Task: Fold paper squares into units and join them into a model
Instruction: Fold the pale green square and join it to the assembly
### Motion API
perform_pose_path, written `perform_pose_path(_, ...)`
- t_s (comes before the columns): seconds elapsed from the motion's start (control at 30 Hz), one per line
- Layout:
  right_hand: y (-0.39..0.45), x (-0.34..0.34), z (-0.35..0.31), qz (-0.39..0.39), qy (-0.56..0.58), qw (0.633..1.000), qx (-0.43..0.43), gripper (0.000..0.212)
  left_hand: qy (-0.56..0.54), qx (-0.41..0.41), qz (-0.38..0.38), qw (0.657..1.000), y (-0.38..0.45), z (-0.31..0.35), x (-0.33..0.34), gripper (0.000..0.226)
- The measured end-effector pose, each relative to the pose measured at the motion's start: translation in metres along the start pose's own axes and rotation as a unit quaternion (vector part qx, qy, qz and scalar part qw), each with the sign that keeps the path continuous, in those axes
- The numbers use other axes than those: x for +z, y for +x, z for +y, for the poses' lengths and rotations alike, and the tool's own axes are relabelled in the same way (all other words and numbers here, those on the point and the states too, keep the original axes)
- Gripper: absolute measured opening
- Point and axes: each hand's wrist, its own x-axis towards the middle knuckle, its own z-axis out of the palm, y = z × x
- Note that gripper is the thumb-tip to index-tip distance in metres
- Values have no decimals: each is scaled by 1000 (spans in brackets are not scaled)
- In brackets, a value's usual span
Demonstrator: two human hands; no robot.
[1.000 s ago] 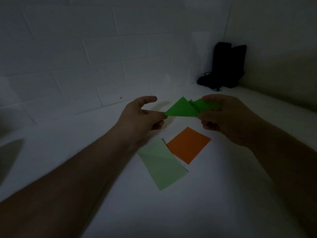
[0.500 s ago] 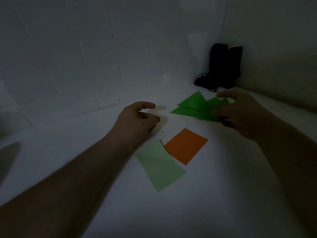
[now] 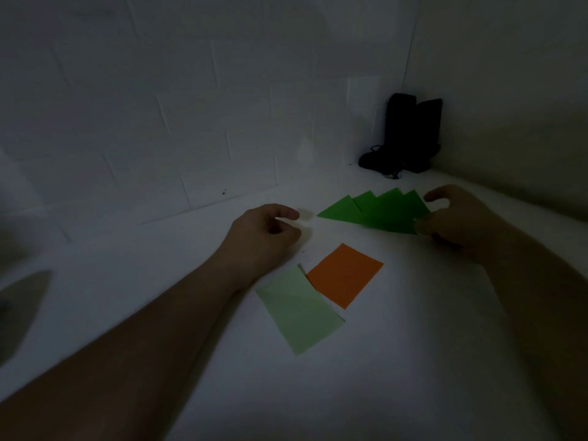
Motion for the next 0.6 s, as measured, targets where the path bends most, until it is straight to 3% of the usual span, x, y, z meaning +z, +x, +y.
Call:
perform_pose_path(0.13, -2, 1, 1, 2, -12, 1000, -3, 59, 1, -1, -1, 1000, -1, 0, 0, 19)
perform_pose_path(0.3, -12, 18, -4, 34, -23, 998, -48, 77, 18, -2, -4, 1000, -3, 3, 1, 17)
perform_pose_path(0.6, -24, 61, -14, 41, -29, 985, -168, 60, 34, 8, -4, 999, -3, 6, 3, 15)
